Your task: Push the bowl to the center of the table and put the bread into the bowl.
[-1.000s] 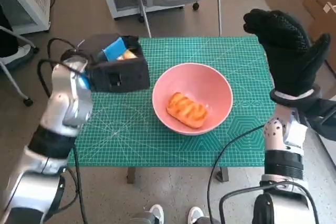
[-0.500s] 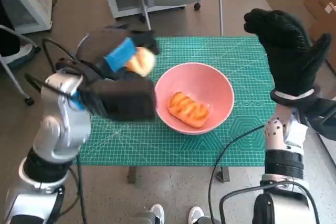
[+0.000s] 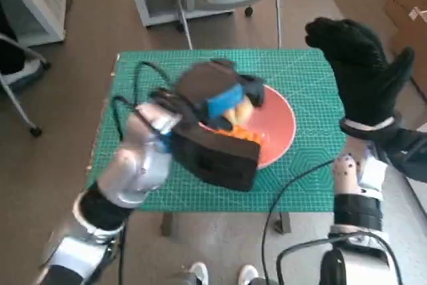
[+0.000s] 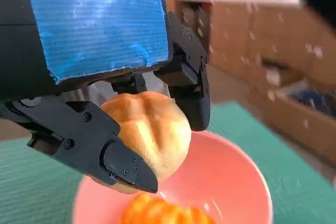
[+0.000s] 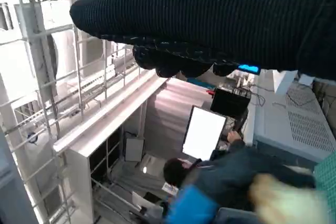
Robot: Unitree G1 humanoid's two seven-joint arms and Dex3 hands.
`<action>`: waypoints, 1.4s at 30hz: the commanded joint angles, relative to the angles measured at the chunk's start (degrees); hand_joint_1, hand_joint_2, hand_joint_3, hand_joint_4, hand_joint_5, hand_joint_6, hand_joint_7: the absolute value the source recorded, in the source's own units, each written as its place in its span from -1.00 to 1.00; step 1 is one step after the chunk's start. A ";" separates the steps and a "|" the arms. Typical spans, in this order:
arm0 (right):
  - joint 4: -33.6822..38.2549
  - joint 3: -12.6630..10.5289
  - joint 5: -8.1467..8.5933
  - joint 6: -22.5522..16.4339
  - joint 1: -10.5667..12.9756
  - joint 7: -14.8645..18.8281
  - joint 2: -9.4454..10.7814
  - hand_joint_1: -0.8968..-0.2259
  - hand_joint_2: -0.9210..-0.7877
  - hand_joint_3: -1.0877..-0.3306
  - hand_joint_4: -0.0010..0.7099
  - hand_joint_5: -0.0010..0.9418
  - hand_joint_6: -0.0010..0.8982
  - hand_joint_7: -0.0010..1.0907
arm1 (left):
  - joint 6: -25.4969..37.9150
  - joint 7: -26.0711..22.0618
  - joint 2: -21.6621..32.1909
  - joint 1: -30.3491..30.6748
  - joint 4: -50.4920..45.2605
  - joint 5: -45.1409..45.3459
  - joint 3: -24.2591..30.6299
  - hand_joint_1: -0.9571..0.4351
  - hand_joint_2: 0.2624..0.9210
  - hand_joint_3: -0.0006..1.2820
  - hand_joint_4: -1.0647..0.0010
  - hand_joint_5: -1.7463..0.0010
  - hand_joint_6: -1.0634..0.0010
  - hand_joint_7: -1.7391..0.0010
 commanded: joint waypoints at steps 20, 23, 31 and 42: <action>-4.22 0.52 -1.92 1.54 3.35 -4.38 -1.38 -0.23 -1.00 -0.15 -0.03 -1.00 0.04 -1.00 | -0.91 2.33 -3.63 -0.51 12.20 -5.33 3.20 0.02 0.80 -0.93 0.93 0.94 0.70 0.80; -4.47 0.66 -2.01 1.68 3.37 -4.67 -1.41 -0.22 -1.00 -0.15 -0.04 -1.00 0.04 -1.00 | -3.38 5.58 -2.02 1.04 10.86 -4.04 3.21 -0.12 0.82 -0.95 0.98 0.98 0.72 0.85; -4.23 0.90 -1.84 2.03 3.04 -4.65 -1.45 -0.22 -1.00 -0.14 -0.05 -1.00 0.04 -1.00 | -10.86 9.22 1.25 4.07 11.41 -8.09 6.55 -0.36 0.87 -0.96 1.00 1.00 0.86 0.90; -3.40 0.90 -1.88 2.36 1.98 -4.38 -1.81 -0.25 -1.00 -0.12 -0.05 -1.00 0.04 -0.99 | -21.66 6.32 3.00 7.44 14.10 -24.67 16.58 -0.55 0.97 -0.96 1.00 1.00 0.97 0.98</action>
